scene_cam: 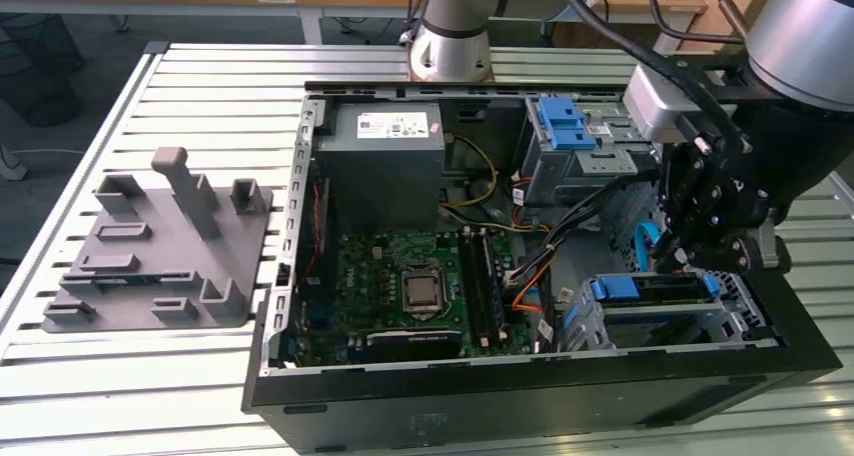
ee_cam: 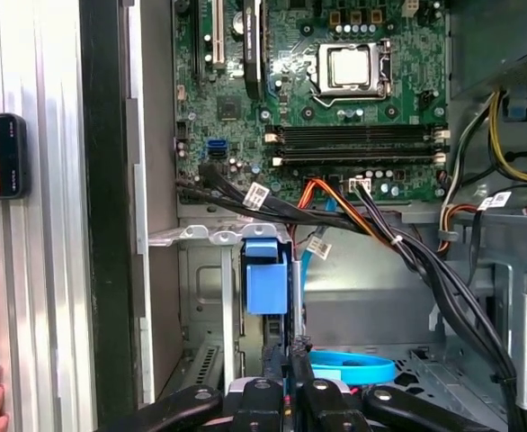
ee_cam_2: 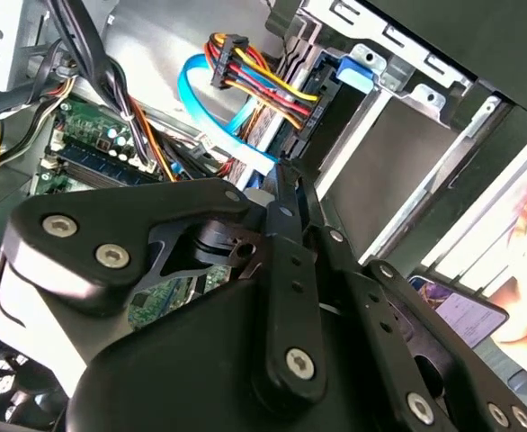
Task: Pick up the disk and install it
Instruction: 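Insert the second disk wire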
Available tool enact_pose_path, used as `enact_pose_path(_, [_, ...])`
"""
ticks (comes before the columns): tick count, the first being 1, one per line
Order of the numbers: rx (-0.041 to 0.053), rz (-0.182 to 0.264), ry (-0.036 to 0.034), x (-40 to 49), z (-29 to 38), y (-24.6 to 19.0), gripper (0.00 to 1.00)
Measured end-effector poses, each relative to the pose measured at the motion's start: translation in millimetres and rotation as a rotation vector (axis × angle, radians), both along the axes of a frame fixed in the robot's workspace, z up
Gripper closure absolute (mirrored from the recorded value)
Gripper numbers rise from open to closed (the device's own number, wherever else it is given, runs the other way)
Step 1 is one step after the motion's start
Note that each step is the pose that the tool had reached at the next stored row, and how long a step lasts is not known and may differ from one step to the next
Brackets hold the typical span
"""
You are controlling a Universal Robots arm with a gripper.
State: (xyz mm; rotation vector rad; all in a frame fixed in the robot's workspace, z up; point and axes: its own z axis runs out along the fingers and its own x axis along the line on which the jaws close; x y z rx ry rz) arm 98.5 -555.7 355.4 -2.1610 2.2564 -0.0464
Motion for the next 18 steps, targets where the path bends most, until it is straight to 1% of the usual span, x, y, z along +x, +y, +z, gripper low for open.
enact_pose_path(4, [0.0003, 0.000, 0.0000, 1.0, -5.0, -1.4, 0.83])
enact_pose_path(10, [0.0004, -0.002, 0.0000, 1.9, -6.5, -1.2, 0.83])
enact_pose_path(16, [-0.0001, -0.027, 0.0000, 3.9, -9.2, -0.5, 0.83])
enact_pose_path(18, [-0.0003, -0.042, 0.0000, 4.1, -10.1, -0.5, 0.83])
